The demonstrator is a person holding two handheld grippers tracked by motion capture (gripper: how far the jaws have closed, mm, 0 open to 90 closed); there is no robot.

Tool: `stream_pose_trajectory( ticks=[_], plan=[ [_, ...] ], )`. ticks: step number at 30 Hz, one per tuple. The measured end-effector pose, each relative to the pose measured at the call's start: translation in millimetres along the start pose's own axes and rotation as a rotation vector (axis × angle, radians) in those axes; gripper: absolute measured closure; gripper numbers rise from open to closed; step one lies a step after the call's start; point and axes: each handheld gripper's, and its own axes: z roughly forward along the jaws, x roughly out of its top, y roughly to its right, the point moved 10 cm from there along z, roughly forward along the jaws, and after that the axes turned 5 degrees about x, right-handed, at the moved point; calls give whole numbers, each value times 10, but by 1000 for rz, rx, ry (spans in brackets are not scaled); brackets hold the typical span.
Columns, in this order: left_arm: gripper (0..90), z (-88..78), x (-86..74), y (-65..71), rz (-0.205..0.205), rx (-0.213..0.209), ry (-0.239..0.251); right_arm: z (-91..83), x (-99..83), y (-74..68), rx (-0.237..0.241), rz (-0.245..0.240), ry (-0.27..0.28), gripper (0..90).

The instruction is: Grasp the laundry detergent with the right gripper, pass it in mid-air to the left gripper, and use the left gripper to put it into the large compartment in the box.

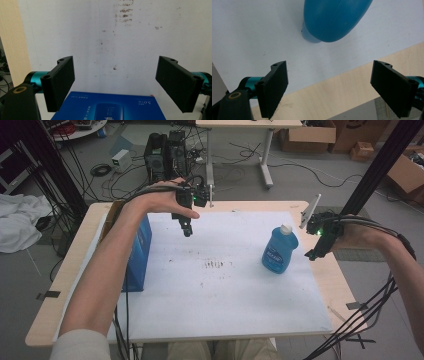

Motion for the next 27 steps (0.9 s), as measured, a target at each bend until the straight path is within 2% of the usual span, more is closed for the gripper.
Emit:
stream_pose_trajectory(
  ticks=[1, 3, 4, 5, 6, 7, 8, 9, 10, 11, 12, 13, 14, 15, 16, 17, 18, 19, 20, 21, 22, 23, 24, 25, 26, 27],
  plan=[
    [158, 3, 2, 0, 0, 2, 3, -29, 2, 11, -5, -12, -8, 138],
    [158, 18, 7, 1, -1, 1, 9, 10, 3, 2, 0, -2, 5, 138],
    [158, 12, 5, 0, -1, 1, 7, 48, 11, -20, 13, 32, 28, 138],
    [158, 12, 5, 0, -1, 1, 7, 35, 11, -9, 7, 16, 22, 138],
    [158, 7, 3, -1, -2, 2, 5, 98, 31, -38, 23, 63, 56, 138],
    [158, -4, 5, -2, 0, -2, -5, 26, 8, -5, 5, 9, 15, 138],
    [158, 35, 15, 5, 2, -2, 6, -133, -4, 48, -32, -71, -50, 138],
    [158, -1, 0, 1, 1, -1, 0, 118, 49, -40, 30, 115, 91, 138],
    [158, 31, 13, 3, 2, -3, 6, -23, 4, 14, -4, -16, -5, 138],
    [158, 38, 14, 8, 3, -4, 6, 110, 43, -39, 27, 86, 76, 138],
    [158, 37, 14, 7, 3, -3, 6, 126, 56, -32, 30, 123, 106, 138],
    [158, 32, 14, 3, 2, -3, 6, 124, 53, -35, 29, 124, 101, 138],
    [158, 48, 6, 10, -1, -4, 10, 113, 47, -38, 28, 92, 83, 138],
    [158, 34, 14, 3, 3, 0, 6, 154, 81, -25, 21, 169, 157, 138],
    [158, 54, -3, 9, -3, -3, 9, 117, 50, -40, 29, 109, 90, 138],
    [158, 61, -9, 8, -1, -4, 9, 189, 102, -29, 17, 190, 187, 138],
    [158, 45, 10, 8, 2, -2, 7, 237, 119, -47, 20, 209, 203, 138],
    [158, 46, 9, 8, 2, -2, 7, 141, 76, -28, 33, 143, 141, 138],
    [158, 60, -8, 5, 1, -2, 10, 143, 76, -27, 32, 145, 143, 138],
    [158, 71, -17, 14, -3, -4, 9, 223, 115, -42, 18, 205, 199, 138],
    [158, 72, -18, 16, -3, -4, 10, 336, 138, -40, 10, 245, 222, 138],
    [158, 38, 14, 8, 3, -2, 6, 344, 142, -33, 8, 253, 229, 138],
    [158, 79, -19, 23, -3, -6, 12, 127, 58, -33, 31, 126, 110, 138],
    [158, 63, -12, 9, -2, -3, 8, 363, 165, -17, 8, 279, 261, 138],
    [158, 78, -18, 22, -3, -5, 13, 266, 125, -54, 19, 217, 207, 138],
    [158, 81, -20, 25, -3, -6, 11, 360, 160, -21, 6, 277, 254, 138]
  ],
)
